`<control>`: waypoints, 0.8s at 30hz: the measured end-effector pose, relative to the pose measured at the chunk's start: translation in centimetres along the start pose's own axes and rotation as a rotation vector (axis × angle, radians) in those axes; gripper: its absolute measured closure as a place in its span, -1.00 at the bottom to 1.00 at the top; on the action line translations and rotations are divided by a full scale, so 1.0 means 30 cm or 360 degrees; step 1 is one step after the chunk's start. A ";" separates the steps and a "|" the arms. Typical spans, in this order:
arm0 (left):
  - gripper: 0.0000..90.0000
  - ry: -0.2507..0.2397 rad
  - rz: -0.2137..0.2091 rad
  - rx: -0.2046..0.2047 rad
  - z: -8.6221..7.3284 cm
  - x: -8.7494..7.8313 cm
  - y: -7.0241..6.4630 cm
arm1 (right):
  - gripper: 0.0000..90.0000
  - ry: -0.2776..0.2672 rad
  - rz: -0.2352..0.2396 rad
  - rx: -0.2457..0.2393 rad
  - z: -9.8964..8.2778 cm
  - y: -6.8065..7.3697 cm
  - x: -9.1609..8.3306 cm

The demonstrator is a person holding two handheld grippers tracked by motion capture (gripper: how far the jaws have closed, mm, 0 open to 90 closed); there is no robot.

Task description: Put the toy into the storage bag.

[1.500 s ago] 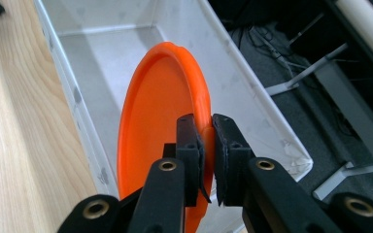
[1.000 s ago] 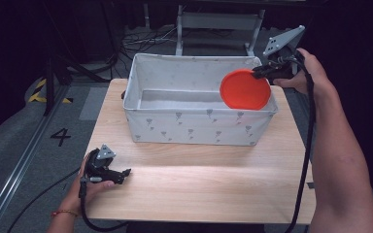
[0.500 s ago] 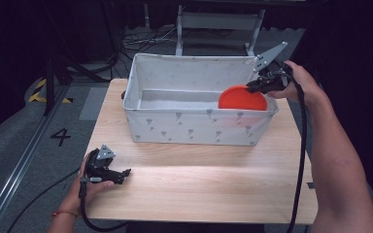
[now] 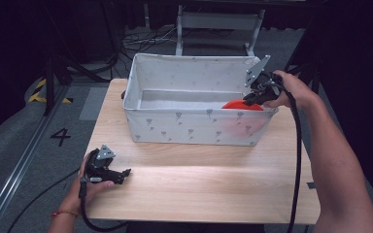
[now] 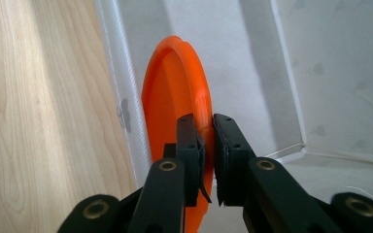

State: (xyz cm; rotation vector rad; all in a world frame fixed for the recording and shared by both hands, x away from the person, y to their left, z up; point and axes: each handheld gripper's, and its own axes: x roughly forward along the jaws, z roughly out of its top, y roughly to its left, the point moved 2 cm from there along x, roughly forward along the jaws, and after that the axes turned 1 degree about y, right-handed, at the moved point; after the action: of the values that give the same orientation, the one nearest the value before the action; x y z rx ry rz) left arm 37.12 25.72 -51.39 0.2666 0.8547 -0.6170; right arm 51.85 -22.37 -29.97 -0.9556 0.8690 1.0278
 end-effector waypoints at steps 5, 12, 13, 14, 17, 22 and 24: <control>-0.99 0.0000 0.0001 -0.0001 0.000 0.000 0.000 | 0.83 0.0104 0.0017 -0.0016 -0.007 -0.007 0.019; -0.99 0.0000 0.0001 -0.0002 0.000 0.000 0.000 | 0.82 0.0224 0.0061 0.0003 -0.029 -0.030 0.040; -0.99 0.0001 0.0002 0.0000 -0.001 -0.001 0.000 | 0.82 0.0221 0.0072 -0.0001 -0.029 -0.031 0.045; -0.99 0.0000 0.0002 -0.0003 -0.001 -0.001 -0.001 | 0.82 0.0233 0.0088 0.0011 -0.030 -0.031 0.051; -0.99 0.0001 0.0002 -0.0002 -0.001 -0.001 0.000 | 0.82 0.0254 0.0103 0.0004 -0.028 -0.035 0.065; -0.99 0.0004 0.0005 0.0003 -0.001 -0.002 0.000 | 0.82 0.0296 0.0154 0.0001 -0.027 -0.038 0.073; -0.99 0.0008 0.0003 0.0003 -0.002 -0.003 0.000 | 0.81 0.0295 0.0164 0.0003 -0.029 -0.040 0.072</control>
State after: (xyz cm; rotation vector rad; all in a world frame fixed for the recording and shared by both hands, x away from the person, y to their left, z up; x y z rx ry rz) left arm 37.03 25.77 -51.37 0.2708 0.8585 -0.6157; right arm 53.48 -22.80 -31.96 -1.0246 1.0818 1.0372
